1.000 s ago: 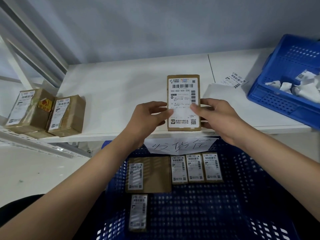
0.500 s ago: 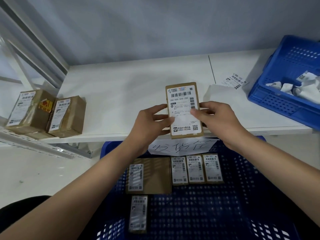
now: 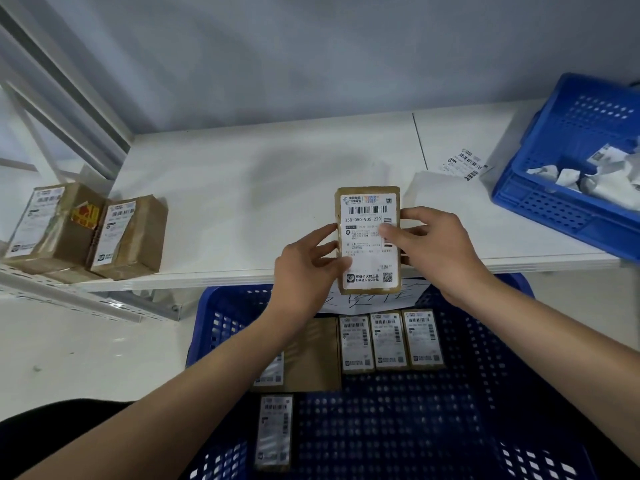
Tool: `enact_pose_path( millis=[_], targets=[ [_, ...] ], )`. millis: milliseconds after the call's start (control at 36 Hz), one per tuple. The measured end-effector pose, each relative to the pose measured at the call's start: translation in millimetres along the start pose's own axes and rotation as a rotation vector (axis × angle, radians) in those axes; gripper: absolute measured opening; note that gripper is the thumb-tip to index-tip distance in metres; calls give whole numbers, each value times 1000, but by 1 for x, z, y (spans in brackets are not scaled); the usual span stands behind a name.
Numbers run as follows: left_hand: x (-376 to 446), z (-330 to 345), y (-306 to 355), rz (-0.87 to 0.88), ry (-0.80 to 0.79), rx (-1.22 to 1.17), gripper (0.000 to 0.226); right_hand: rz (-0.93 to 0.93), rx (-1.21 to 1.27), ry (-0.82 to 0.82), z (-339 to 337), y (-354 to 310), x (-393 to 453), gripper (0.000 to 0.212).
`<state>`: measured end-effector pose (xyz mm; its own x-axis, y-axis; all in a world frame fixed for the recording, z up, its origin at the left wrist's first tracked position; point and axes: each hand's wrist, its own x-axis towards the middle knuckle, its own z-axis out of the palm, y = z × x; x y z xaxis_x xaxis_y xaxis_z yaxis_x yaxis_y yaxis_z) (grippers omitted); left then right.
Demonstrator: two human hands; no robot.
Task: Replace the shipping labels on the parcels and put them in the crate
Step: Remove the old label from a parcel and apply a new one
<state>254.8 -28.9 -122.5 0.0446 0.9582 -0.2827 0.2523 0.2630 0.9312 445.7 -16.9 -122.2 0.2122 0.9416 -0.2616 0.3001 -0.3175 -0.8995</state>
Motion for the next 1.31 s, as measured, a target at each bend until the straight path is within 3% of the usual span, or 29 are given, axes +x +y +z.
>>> enact_pose_path(
  millis=[194,306,917,1083,1306],
  targets=[
    [-7,6,-7,10,13,-8,60,-63,-102,57,4,2,-5,28],
    [-7,6,-6,31,20,6,58,-64,-134,67,3,1,-5,32],
    [-12,5,-18,-14,5,-11,46,76,39,52,9,9,-10,33],
    [-23,2,-26,23,50,80,56,147,145,14,18,14,-21,35],
    [-45,-5,-51,-20,49,59,51,179,127,-33,34,30,-47,30]
  ],
)
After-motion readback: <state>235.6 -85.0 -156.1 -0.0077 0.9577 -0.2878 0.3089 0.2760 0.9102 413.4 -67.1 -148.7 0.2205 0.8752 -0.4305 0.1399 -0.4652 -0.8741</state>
